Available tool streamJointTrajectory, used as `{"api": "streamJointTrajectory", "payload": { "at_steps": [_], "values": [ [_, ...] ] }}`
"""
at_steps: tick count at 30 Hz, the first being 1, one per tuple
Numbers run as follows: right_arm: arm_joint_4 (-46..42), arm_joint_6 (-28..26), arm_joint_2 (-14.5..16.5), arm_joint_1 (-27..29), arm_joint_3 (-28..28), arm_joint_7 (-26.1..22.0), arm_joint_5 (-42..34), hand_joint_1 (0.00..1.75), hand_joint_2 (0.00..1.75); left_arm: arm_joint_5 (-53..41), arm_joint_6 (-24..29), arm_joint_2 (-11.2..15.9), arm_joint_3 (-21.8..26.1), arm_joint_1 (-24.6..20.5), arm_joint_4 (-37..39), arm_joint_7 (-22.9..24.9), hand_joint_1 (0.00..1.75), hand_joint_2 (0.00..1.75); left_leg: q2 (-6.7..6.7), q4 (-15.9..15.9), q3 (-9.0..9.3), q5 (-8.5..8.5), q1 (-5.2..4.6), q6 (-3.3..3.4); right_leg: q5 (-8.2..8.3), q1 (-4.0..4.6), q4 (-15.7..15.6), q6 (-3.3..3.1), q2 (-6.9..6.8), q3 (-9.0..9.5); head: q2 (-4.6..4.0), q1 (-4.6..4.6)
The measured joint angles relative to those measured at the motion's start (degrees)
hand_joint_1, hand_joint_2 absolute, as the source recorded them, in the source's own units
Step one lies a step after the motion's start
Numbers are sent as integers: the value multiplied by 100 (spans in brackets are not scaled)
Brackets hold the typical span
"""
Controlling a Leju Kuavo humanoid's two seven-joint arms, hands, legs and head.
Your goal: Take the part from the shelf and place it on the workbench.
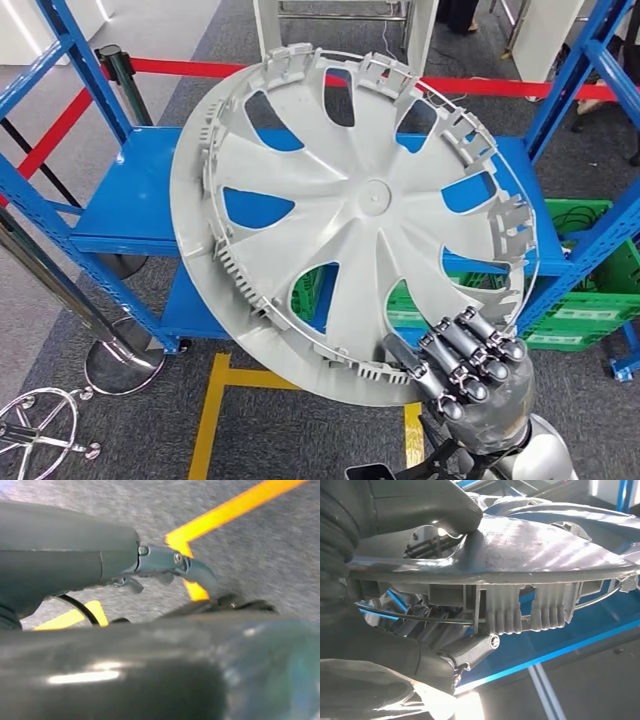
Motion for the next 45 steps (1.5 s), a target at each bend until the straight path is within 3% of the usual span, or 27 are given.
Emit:
{"api": "streamJointTrajectory", "payload": {
  "at_steps": [1,2,4,6,8,10,12,13,16,17,19,21,22,24,25,27,28,31,32,33,35,36,37,39,40,43,45],
  "values": [
    [-8,-2,-20,-7,30,87,36,175,175,6,-8,-1,-20,-19,25,-2,0,0,2,347,-51,-231,32,-40,63,-3,7,2,-4,-74,-1,-9],
    [-13,-4,-42,-15,60,171,74,175,175,10,-16,-6,-35,-44,44,-6,0,0,3,646,-67,-317,62,-76,124,-4,21,13,-9,-162,-1,-16],
    [-13,-4,-94,-40,136,364,154,175,175,22,-43,-10,-74,-93,77,-15,0,0,4,826,72,-66,110,-133,232,-15,80,47,-18,-352,-1,-18],
    [-24,-4,-155,-70,224,554,224,175,175,33,-61,-10,-114,-133,101,-27,0,0,2,285,527,251,151,-174,306,-28,174,105,-16,-529,-1,-20],
    [-57,-5,-228,-107,312,729,276,175,175,35,-66,-11,-139,-166,120,-39,0,0,-19,-532,1053,167,151,-147,371,-23,269,180,-10,-643,-1,-23],
    [-85,-8,-312,-155,393,884,323,175,175,39,-68,-15,-162,-189,133,-54,0,0,-36,-890,1226,29,117,-54,468,-20,302,262,-7,-700,-1,-26],
    [-89,-9,-404,-193,478,1027,383,175,175,50,-69,-19,-194,-205,144,-62,0,0,-15,-880,1120,99,113,62,461,-42,325,339,10,-771,0,-26],
    [-91,-9,-454,-208,526,1109,419,175,175,62,-71,-20,-210,-213,151,-65,0,0,0,-880,1055,158,112,121,303,-51,425,365,21,-830,0,-18],
    [-102,-9,-620,-269,680,1384,519,175,175,92,-73,-29,-261,-236,175,-75,0,0,28,-871,801,365,73,237,-545,-51,1366,389,35,-1061,-1,16],
    [-104,-9,-666,-287,724,1451,542,175,175,96,-73,-35,-273,-239,182,-77,0,0,30,-863,708,433,52,252,-675,-46,1716,383,35,-1097,-1,19],
    [-104,-9,-738,-323,798,1532,574,175,175,100,-74,-43,-287,-248,199,-80,0,0,32,-839,529,553,7,267,-508,-26,1958,342,36,-964,-1,19],
    [-105,-10,-791,-370,861,1603,607,175,175,102,-78,-49,-292,-258,216,-84,0,0,30,-820,394,661,-29,267,-201,19,1434,246,41,-467,-1,16],
    [-110,-10,-812,-394,889,1641,625,175,175,102,-80,-56,-294,-263,221,-86,0,0,27,-807,351,708,-51,258,-170,52,974,183,42,-115,-1,15],
    [-125,-11,-854,-449,951,1758,662,175,175,111,-83,-63,-298,-271,227,-95,0,0,25,-793,289,812,-67,225,-299,99,188,112,43,417,0,13],
    [-133,-11,-879,-481,983,1829,678,175,175,124,-81,-64,-304,-276,229,-102,0,0,25,-789,254,868,-69,199,-356,112,-4,104,43,521,0,15],
    [-142,-11,-930,-530,1046,1970,707,175,175,147,-73,-56,-320,-283,232,-127,0,0,16,-761,180,906,-64,140,-323,95,-88,73,31,428,1,16],
    [-146,-13,-953,-542,1073,2018,716,175,175,157,-68,-51,-331,-284,233,-141,0,0,9,-671,129,784,-60,104,-276,79,-103,32,18,362,0,9],
    [-152,-14,-986,-547,1119,2054,722,175,175,180,-63,-36,-386,-283,244,-167,0,0,3,125,-55,-63,-3,-4,-99,54,-96,-65,-7,179,0,-24],
    [-152,-13,-996,-548,1131,2051,723,175,175,188,-63,-36,-401,-287,249,-171,0,0,4,458,-92,-256,22,-33,-39,55,-78,-65,-10,108,-1,-26],
    [-152,-13,-1007,-553,1140,2046,723,175,175,193,-62,-39,-408,-294,251,-174,0,0,5,715,-93,-291,45,-59,22,55,-51,-54,-13,14,-1,-26],
    [-152,-13,-1026,-571,1163,2032,725,175,175,209,-61,-43,-415,-305,255,-180,0,0,6,805,64,35,81,-92,128,50,33,-31,-21,-200,-1,-27],
    [-152,-13,-1036,-582,1176,2028,725,175,175,216,-61,-42,-419,-309,256,-181,0,0,5,576,266,243,95,-99,167,46,91,-12,-21,-309,-1,-29],
    [-152,-14,-1044,-589,1188,2027,725,175,175,220,-61,-40,-420,-313,257,-183,0,0,5,196,542,323,100,-95,196,50,153,13,-20,-403,-1,-29],
    [-154,-15,-1056,-603,1205,2028,725,175,175,222,-60,-33,-423,-326,258,-187,0,0,-2,-586,1034,215,89,-51,258,57,251,75,-19,-528,-1,-23],
    [-155,-15,-1061,-612,1210,2028,725,175,175,222,-60,-30,-423,-333,258,-189,0,0,-5,-802,1142,122,73,-19,301,57,275,110,-20,-571,-1,-21],
    [-155,-15,-1086,-630,1227,2034,725,175,175,226,-60,-30,-430,-336,260,-189,0,0,16,-888,1039,187,69,115,326,34,325,223,-4,-689,-1,-20],
    [-154,-15,-1107,-632,1233,2062,724,175,175,231,-59,-33,-436,-336,262,-189,0,0,41,-898,902,313,87,213,-101,23,664,273,23,-825,-1,-4]
  ]
}}
